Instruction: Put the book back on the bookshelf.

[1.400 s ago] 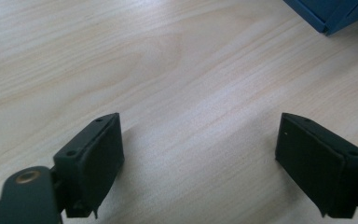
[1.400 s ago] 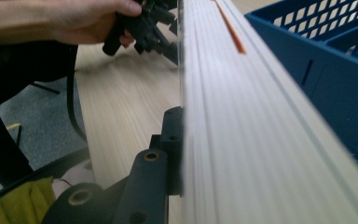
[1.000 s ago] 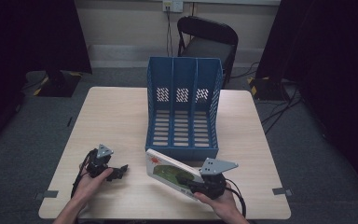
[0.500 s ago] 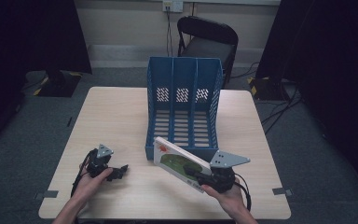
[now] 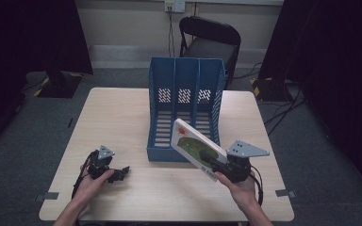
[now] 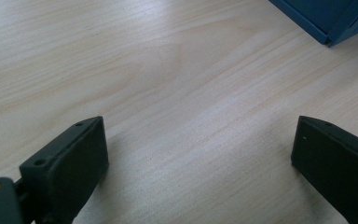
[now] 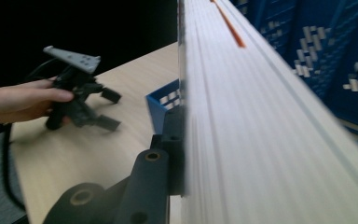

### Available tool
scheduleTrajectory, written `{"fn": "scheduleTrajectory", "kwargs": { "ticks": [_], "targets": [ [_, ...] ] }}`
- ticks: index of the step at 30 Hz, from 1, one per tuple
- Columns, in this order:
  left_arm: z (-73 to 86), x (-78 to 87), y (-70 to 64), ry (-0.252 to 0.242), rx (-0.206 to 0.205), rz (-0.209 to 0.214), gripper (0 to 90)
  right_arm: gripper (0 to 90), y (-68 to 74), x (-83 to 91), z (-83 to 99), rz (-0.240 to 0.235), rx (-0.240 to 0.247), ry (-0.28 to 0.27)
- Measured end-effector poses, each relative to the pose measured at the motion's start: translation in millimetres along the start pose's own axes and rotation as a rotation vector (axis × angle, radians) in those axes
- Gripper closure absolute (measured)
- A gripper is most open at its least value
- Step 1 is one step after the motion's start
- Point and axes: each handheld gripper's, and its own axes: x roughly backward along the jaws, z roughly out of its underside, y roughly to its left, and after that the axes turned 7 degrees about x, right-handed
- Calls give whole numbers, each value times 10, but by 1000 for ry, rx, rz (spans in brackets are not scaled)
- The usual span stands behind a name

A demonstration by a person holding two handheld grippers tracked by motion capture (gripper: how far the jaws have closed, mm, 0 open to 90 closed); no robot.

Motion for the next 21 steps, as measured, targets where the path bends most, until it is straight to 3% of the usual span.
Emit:
{"fn": "scheduleTrajectory", "kwargs": {
  "ticks": [2, 4, 21],
  "targets": [
    [0, 0, 0, 0, 0, 0, 31, 767, -23, 1, -13, 11, -2, 0],
    [0, 0, 0, 0, 0, 0, 31, 766, -89, -4, -41, 59, -11, 6],
    [-1, -1, -3, 0, -1, -3, 30, 767, -340, -21, -150, 268, -86, 11]
  ]
}}
